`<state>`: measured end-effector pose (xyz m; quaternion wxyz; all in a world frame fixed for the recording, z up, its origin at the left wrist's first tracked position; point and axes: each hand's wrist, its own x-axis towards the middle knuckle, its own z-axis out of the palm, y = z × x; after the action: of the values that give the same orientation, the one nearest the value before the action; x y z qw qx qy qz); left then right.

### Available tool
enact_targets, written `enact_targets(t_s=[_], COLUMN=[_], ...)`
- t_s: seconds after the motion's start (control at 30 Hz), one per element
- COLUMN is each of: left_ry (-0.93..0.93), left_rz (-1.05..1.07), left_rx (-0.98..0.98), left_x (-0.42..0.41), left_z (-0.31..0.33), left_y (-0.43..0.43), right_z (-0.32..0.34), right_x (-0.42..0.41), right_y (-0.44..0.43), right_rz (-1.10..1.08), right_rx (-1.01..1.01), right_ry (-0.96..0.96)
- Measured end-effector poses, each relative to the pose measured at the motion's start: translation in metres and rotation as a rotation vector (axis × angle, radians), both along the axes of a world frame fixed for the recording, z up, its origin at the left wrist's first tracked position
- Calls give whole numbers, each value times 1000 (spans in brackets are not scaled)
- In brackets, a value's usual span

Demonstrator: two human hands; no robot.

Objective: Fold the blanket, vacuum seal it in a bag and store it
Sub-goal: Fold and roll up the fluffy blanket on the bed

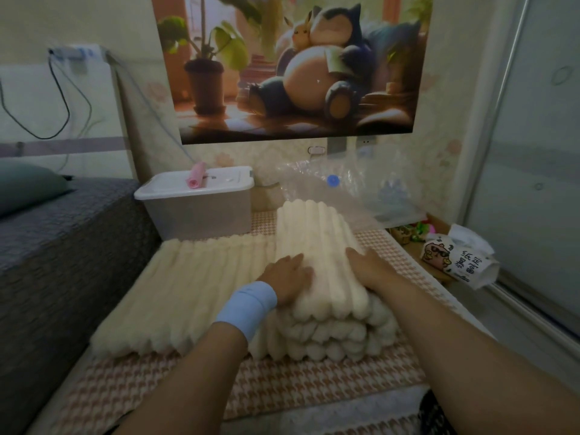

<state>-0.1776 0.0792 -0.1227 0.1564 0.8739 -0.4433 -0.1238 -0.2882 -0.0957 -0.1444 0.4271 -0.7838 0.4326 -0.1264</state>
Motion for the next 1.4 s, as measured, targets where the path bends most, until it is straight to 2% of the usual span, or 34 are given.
enact_targets(t_s=[0.07, 0.1, 0.2, 0.33, 0.43, 0.53, 0.6, 0.63, 0.67, 0.73, 0.77, 0.8, 0.87, 0.93, 0.97, 1.0, 1.03, 1.13, 1.2, 1.3, 1.4], left_ry=[94, 122, 207, 257, 194, -7, -151, -177, -151, 7, 79, 95, 36, 75, 109, 164, 242, 390, 412, 426, 499], left_rz=[-18, -19, 19, -30, 2, 150, 297, 357, 388, 304, 206, 130, 94, 135, 158, 191, 225, 290, 258, 197, 135], left_rx=[45, 90, 140, 178, 253, 335, 214, 78, -88, -299, -278, -172, -8, -2, 12, 28, 16, -74, -153, -285, -388], left_x=[-8, -10, -1, 18, 34, 59, 74, 80, 85, 85, 79, 73, 70, 75, 77, 79, 80, 79, 75, 64, 41], left_z=[-1, -5, -16, -9, 3, 20, 42, 53, 60, 64, 57, 44, 20, 11, 12, 13, 12, 13, 17, 27, 32], left_y=[3, 3, 6, 31, 59, 89, 103, 109, 111, 110, 107, 102, 98, 99, 103, 106, 110, 118, 112, 88, 59], right_z=[2, 9, 29, 47, 49, 41, 33, 27, 20, 24, 25, 27, 32, 27, 25, 18, 10, -4, -1, 13, 45], right_x=[-8, -9, 1, 13, 25, 50, 68, 78, 88, 98, 102, 102, 97, 91, 86, 83, 82, 83, 87, 83, 57], right_y=[4, 8, 21, 55, 77, 106, 128, 137, 143, 161, 163, 162, 155, 139, 136, 131, 127, 124, 120, 103, 75], right_rz=[-12, -9, -40, 175, 347, 533, 590, 600, 617, 561, 520, 465, 259, -41, -112, -97, -24, 231, 256, 275, 245], right_rx=[254, 288, 158, -37, -7, -27, -72, -70, -28, 205, 297, 380, 445, 318, 200, 106, 101, 525, 599, 542, 327], right_ry=[-132, -181, -260, -335, -434, -355, -184, -118, -119, -354, -490, -584, -704, -763, -703, -597, -510, -524, -580, -672, -674])
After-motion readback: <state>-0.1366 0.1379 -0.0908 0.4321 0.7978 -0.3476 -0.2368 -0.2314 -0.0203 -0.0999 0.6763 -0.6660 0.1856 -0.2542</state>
